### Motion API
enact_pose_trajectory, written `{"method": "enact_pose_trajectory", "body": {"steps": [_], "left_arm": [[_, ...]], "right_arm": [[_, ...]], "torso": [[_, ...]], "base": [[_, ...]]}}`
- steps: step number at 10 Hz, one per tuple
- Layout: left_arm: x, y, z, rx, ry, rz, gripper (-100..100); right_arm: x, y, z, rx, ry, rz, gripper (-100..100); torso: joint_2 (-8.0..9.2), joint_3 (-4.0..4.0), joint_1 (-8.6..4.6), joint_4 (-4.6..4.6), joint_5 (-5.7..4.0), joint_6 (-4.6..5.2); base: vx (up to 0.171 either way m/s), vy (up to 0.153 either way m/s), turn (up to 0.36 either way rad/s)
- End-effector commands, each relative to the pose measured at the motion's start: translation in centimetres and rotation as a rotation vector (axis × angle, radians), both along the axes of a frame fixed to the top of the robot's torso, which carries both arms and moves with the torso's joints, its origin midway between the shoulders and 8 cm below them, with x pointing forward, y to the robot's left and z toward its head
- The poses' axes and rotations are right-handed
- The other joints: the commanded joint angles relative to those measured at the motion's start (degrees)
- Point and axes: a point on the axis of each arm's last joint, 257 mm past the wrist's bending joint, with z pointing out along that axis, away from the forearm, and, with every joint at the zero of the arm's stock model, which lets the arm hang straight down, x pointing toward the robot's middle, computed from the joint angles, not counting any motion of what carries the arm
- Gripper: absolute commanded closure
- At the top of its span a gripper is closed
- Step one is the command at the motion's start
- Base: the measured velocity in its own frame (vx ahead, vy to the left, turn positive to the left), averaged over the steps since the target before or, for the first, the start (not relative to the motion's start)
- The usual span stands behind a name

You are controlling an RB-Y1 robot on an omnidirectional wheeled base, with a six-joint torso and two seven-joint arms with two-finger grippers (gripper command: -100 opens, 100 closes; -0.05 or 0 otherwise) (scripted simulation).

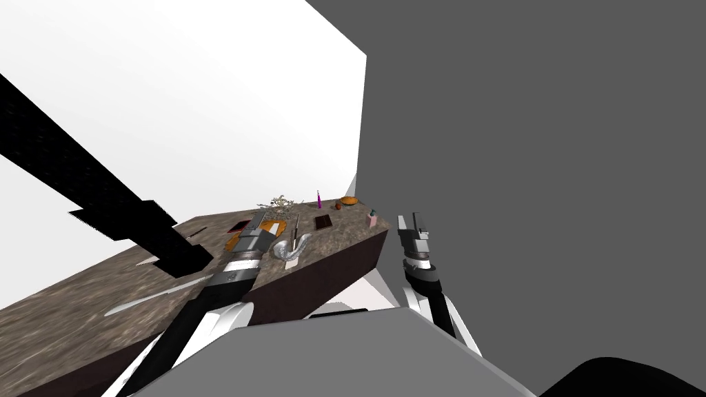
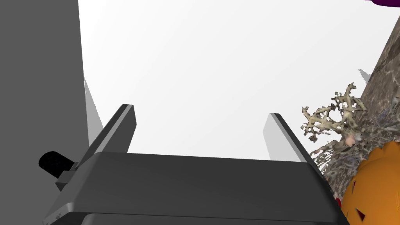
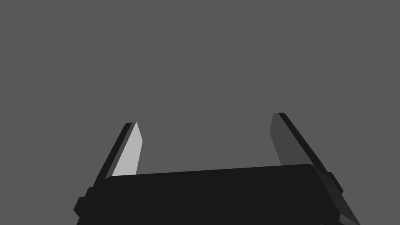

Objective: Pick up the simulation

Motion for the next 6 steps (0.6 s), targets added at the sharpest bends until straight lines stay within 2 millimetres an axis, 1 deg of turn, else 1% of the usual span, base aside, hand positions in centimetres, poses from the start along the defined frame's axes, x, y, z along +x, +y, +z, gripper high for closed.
{"method": "enact_pose_trajectory", "body": {"steps": [1, 2, 4, 5, 6], "left_arm": [[0.5, 0.3, -1.0, -0.012, 0.046, 0.002, -100], [0.7, 0.8, -1.3, -0.028, 0.065, 0.003, -100], [1.0, 0.9, -2.3, -0.033, 0.106, 0.005, -100], [1.2, 1.4, -2.7, -0.051, 0.132, 0.007, -100], [1.4, 1.4, -3.3, -0.054, 0.157, 0.008, -100]], "right_arm": [[0.0, 0.0, 0.0, 0.000, 0.000, 0.000, 0], [0.0, 0.0, 0.0, 0.000, 0.000, 0.000, 0], [0.0, 0.0, 0.0, 0.000, 0.000, 0.000, 0], [0.0, 0.0, 0.0, 0.000, 0.000, 0.000, 0], [0.0, 0.0, 0.0, 0.000, 0.000, 0.000, 0]], "torso": [[0.00, 0.00, 0.00, 0.00, 0.00, 0.00], [0.01, 0.01, 0.00, 0.00, 0.00, 0.01], [0.02, 0.01, 0.02, 0.01, 0.01, 0.00], [-0.02, -0.01, -0.01, 0.00, 0.00, 0.01], [0.00, 0.00, 0.01, 0.00, 0.00, 0.00]], "base": [[-0.024, 0.018, 0.012], [-0.029, 0.026, 0.019], [-0.018, 0.017, 0.003], [-0.019, 0.020, 0.018], [-0.023, 0.021, 0.008]]}}
